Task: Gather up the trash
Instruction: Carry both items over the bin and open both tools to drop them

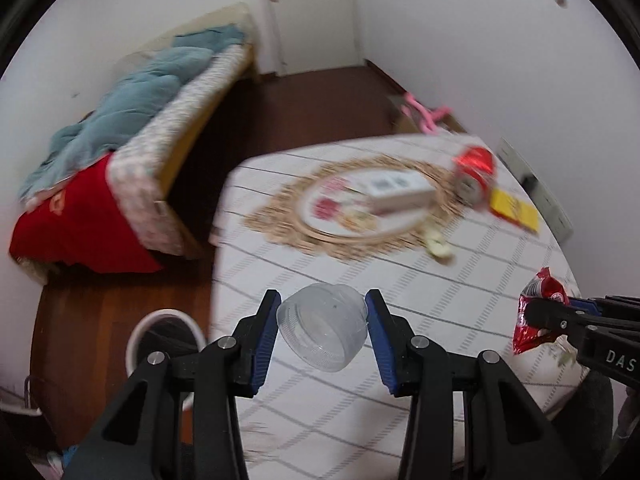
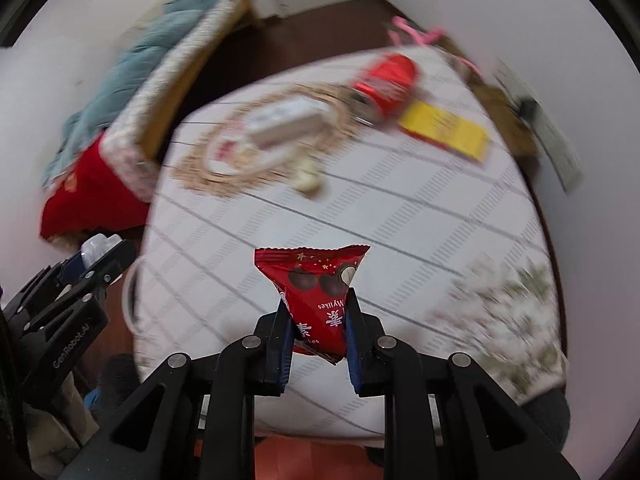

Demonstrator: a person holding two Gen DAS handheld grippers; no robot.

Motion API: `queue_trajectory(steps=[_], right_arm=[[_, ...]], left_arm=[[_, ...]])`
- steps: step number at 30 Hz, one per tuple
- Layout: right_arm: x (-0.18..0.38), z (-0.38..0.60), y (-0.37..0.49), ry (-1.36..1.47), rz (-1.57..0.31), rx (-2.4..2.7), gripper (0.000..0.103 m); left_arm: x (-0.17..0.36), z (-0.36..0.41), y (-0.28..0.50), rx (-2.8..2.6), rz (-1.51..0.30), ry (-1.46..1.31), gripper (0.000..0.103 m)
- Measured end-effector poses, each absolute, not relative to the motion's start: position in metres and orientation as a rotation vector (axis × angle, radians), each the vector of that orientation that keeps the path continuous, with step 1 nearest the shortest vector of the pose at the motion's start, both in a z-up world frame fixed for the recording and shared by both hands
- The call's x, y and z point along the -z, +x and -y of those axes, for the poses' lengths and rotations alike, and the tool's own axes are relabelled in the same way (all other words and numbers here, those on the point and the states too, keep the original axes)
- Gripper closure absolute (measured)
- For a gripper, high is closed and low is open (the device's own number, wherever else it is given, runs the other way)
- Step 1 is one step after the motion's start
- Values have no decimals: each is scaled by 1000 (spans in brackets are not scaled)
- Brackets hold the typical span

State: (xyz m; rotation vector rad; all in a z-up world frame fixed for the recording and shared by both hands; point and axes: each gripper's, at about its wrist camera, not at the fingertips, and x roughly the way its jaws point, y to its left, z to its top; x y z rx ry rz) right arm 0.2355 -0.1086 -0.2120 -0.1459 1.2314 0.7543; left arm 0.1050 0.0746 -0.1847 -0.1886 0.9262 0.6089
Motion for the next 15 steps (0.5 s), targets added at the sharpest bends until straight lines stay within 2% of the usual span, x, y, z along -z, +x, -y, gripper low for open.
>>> queue_trajectory(steps=[8,15], right_arm=[[172,-18,179,-228,-1184,-1003,80],[183,-136,116,-341,-1181,-1156,80]], left_arm=[[157,-164,29,-808,-880,-236,63],[180,-245,-40,-967,-911,-335,63]])
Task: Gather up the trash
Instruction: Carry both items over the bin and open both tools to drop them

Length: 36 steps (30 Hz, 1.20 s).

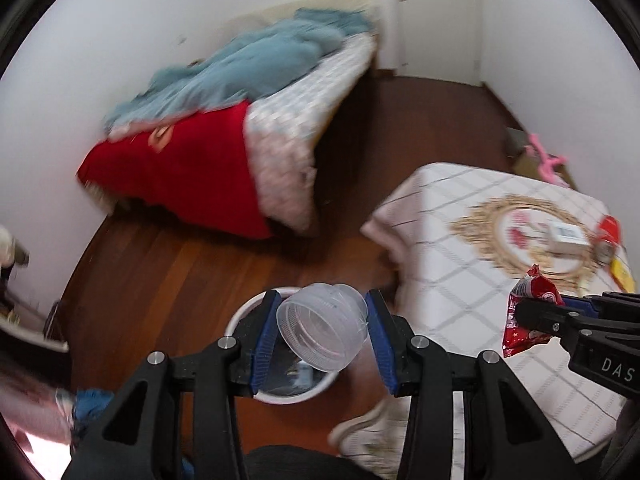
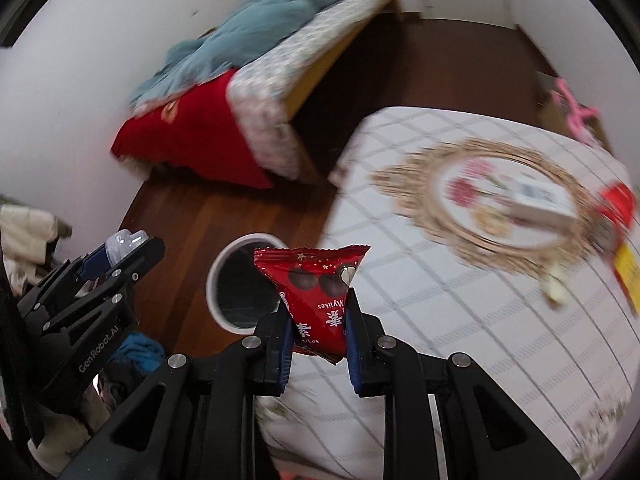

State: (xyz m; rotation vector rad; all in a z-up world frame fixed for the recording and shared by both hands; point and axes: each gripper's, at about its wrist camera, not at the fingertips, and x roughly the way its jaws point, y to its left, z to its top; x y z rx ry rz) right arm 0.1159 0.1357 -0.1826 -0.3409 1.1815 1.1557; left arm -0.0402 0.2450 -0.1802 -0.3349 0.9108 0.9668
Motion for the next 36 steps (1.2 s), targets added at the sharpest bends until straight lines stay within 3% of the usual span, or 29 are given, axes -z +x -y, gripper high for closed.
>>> queue_trajectory(steps=[12,24,33,34,36], right_arm=[[302,-303,37,-537,-1358,-1187,80],[433,-387,14,-785,-1540,-1089,80],[473,-410,13,-877,-1583,-1081,79],[473,-412,13,-872,-1579,-1086,77],[474,-415,14,-857,-1580,-1099,63]], left_arm=[[289,-355,-104,-1092,-1050,-539,63],[402,-415,-122,-987,-1295,-776,63],[422,-425,-127,-920,-1303,-870,63],[422,-426,-127,-922,-1300,-875,63],[421,-428,-127,-928,-1298,-886,61]])
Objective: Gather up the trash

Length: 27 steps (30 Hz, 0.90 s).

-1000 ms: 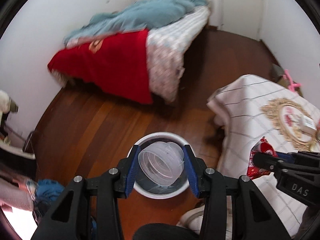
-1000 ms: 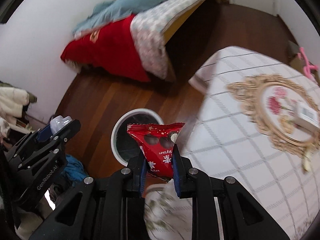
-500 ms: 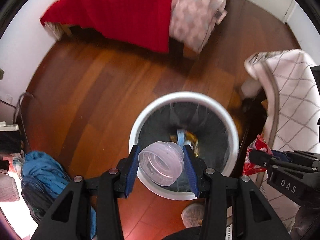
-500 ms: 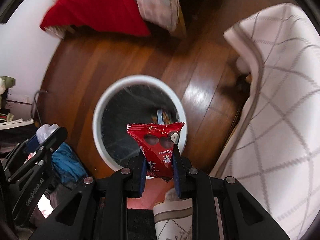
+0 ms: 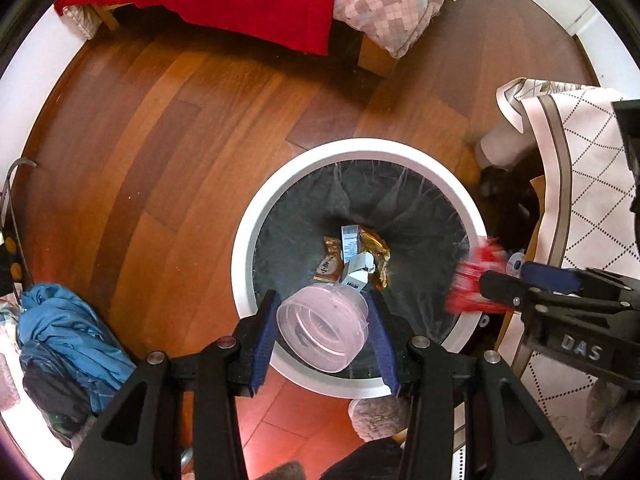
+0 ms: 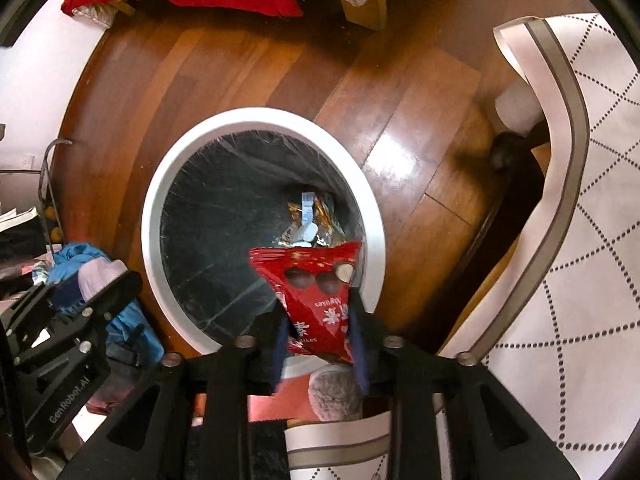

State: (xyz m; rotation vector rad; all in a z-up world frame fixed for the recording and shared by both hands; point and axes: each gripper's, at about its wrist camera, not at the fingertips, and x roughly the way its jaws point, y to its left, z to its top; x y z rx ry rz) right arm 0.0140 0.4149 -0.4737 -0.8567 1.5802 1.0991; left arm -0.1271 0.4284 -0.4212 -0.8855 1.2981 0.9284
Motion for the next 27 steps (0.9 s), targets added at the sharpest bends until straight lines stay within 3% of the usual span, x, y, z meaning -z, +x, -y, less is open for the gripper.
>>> queue_trajectory(steps=[1,2,4,6,10,11,13,27], right_arm=[[473,-415,16,-847,-1578,-1098,45],[472,-415,18,-831,-1571,-1098,35],[467,-416,20,-808,-1562,-1097,34],[464,-415,23,-801,-1552,-1094,31],[455,-410,25,-814,-1517,-1080,17],[453,-409,27,-813,-1515,-1083,8],[451,-407,25,-824,-1515,-1085,1],[417,-393,12,-877,-1408,-1095,0]], left_arm=[[421,-429,-128,-931,-1300,-884,56],[421,-431,-127,-932,-1296,-883,48],[417,-431,-129,-947,-1279,-881,33],[414,-431,-131,-954,-1271,-879,27],[409,-429,-137,-974,-1267,-869,3],[408,-429,-138,-982,-1265,-865,3],[405,-427,-143,-998,-1259,-858,3],[364,-409,-155,-1077,-1201,-784,1]])
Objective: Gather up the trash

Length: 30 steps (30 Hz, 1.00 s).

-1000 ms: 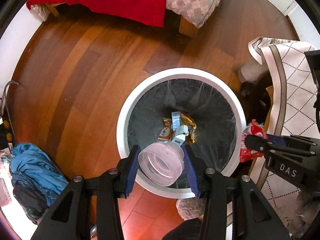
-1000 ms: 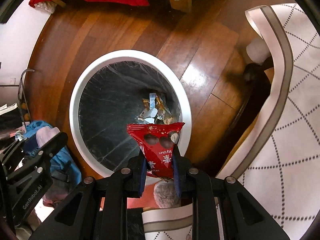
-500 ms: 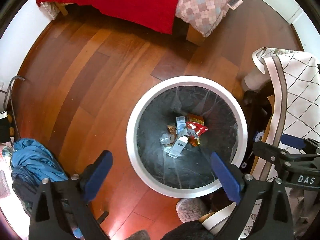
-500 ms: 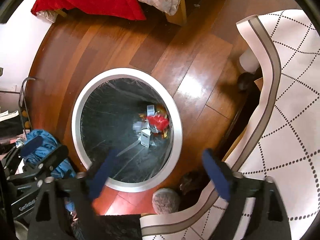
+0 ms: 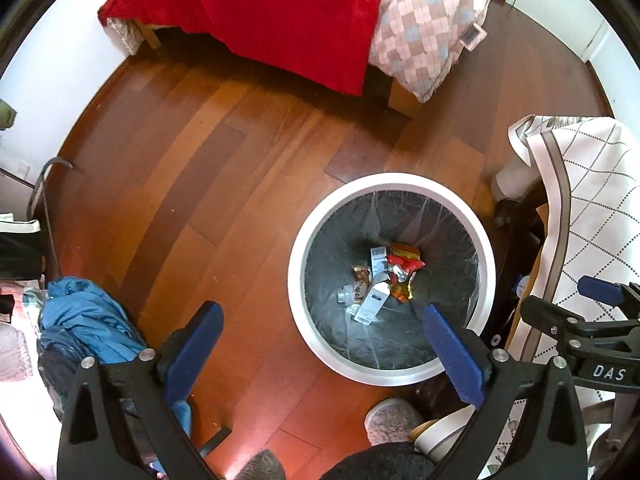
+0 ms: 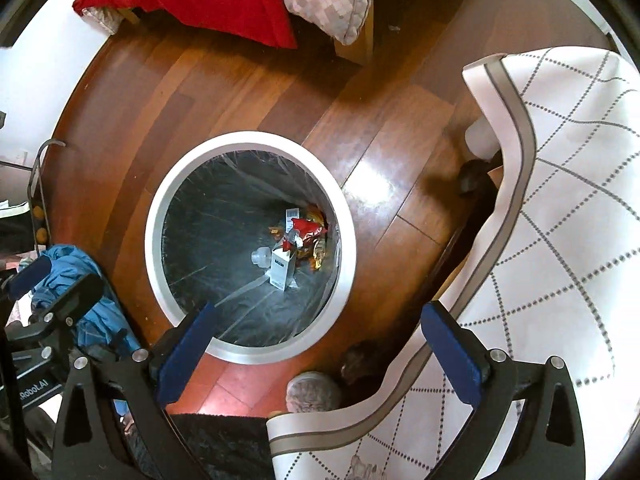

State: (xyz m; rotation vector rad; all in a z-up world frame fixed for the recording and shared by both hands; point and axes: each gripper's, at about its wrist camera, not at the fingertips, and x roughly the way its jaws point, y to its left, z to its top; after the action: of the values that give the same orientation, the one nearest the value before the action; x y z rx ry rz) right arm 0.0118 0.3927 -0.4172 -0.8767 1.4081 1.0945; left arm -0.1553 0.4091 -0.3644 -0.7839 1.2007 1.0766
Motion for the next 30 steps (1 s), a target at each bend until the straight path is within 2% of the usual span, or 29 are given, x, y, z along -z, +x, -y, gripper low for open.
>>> queue_trajectory(steps=[11,20,25,30], right_arm=[[345,-354,15,-741,-1319,-1134,0],[268,-297,20,-558,-1259,-1234,0],[228,-243,43,-408,-1260,-1281,0],[210,-170,99,-317,-1268,-1211,0]], left_arm=[[307,-371,-165,-1128,-1104,-727,1],[234,-320,-157,-1199,-1011,-634,1],[208,-280,-121,-1193,-944,-589,1],[218,-238,-45,-1110,-955,-516,0]])
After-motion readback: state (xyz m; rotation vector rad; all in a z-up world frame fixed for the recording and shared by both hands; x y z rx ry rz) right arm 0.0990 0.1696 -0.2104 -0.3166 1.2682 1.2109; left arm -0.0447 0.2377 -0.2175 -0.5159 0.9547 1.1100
